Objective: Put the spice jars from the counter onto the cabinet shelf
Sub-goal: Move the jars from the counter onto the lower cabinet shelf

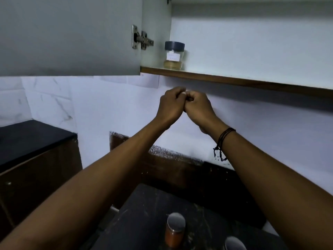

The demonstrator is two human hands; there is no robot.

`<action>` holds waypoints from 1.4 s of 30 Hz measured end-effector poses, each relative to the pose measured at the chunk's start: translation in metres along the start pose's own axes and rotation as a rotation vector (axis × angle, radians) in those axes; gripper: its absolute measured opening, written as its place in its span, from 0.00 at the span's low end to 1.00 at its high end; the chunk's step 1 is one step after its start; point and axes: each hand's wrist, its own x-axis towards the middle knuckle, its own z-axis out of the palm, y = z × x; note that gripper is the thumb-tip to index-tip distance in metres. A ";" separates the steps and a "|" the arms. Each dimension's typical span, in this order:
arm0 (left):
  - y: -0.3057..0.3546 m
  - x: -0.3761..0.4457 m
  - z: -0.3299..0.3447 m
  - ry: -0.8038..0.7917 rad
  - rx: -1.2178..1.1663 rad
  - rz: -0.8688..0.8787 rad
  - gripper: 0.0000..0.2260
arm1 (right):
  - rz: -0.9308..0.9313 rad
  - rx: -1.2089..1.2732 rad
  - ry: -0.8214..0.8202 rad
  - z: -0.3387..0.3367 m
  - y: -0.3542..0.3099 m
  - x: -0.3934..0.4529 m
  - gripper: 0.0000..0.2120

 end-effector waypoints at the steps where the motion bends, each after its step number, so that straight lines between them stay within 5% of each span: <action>1: -0.009 -0.012 0.003 -0.020 -0.011 -0.035 0.13 | 0.014 -0.016 -0.014 0.005 0.008 -0.010 0.10; 19: -0.187 -0.293 0.066 -0.430 0.064 -0.487 0.14 | 0.548 -0.202 -0.338 0.125 0.199 -0.270 0.18; 29: -0.239 -0.421 0.045 -0.664 0.197 -0.477 0.12 | 0.589 -0.227 -0.620 0.144 0.216 -0.411 0.24; 33: -0.246 -0.441 0.043 -0.610 0.090 -0.583 0.11 | 0.590 -0.197 -0.590 0.148 0.219 -0.429 0.28; 42: -0.250 -0.450 0.045 -0.525 -0.386 -1.056 0.12 | 0.656 -0.208 -0.492 0.146 0.228 -0.443 0.19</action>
